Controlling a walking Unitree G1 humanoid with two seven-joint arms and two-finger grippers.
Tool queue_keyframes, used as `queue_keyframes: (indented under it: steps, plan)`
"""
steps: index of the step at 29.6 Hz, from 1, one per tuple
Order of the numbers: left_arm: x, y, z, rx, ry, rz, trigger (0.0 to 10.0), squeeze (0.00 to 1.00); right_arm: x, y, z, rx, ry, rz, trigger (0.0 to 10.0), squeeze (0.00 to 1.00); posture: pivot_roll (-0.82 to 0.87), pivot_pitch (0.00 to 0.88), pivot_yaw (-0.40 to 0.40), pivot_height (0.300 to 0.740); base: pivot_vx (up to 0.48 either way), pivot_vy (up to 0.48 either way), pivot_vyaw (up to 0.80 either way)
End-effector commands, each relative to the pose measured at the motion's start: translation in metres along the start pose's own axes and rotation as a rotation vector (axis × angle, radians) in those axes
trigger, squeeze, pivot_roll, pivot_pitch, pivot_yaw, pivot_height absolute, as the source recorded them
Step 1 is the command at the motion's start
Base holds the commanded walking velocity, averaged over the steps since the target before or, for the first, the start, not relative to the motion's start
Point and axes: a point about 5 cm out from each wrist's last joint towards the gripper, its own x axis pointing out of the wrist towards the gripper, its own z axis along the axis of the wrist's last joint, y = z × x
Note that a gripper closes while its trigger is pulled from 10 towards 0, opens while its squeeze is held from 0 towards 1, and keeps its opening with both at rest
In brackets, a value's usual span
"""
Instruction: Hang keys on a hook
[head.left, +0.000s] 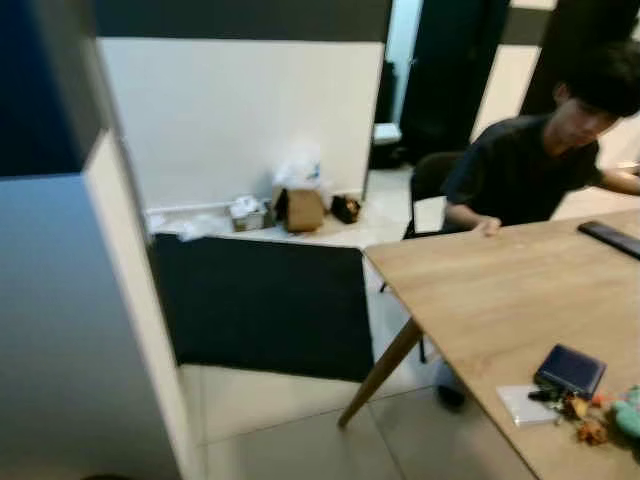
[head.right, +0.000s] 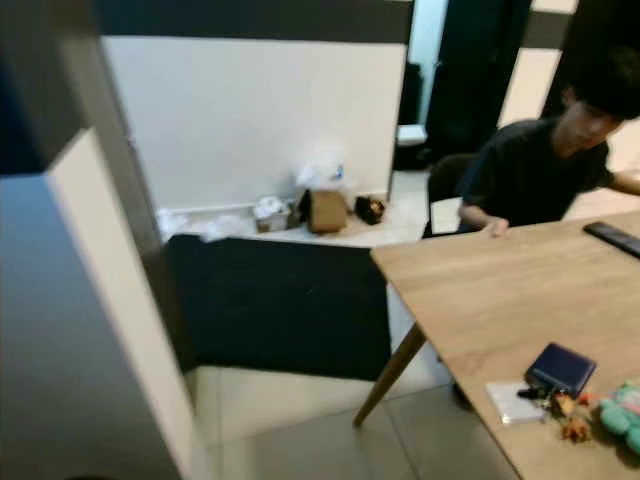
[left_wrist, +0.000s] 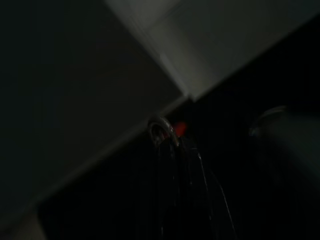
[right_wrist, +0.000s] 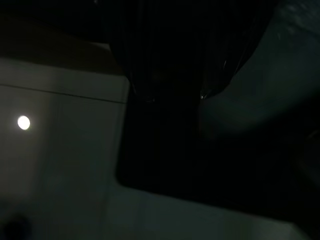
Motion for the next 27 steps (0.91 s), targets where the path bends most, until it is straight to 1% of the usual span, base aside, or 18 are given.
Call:
queue_keyframes:
  steps: [1,8,27]
  plan:
    - [-0.0019,-0.0014,-0.0046,0.003,0.014,-0.007,10.0,0.00,-0.0018,-0.0006,-0.0054,0.005,0.016,-0.002,10.0,0.00,0.10,0.089,-0.006,0.740,-0.382,0.000,0.00]
    - [-0.0018,-0.0018,-0.0047,0.003,0.013,-0.006,10.0,0.00,-0.0017,0.0001,-0.0049,0.004,0.013,-0.001,10.0,0.00,0.10,0.089,-0.006,0.740,-0.357,0.000,0.00]
    - [-0.0015,-0.0028,-0.0052,0.008,0.008,-0.010,10.0,0.00,-0.0018,0.0013,-0.0049,0.001,0.011,0.001,10.0,0.00,0.10,0.091,-0.009,0.740,0.000,0.000,0.00]
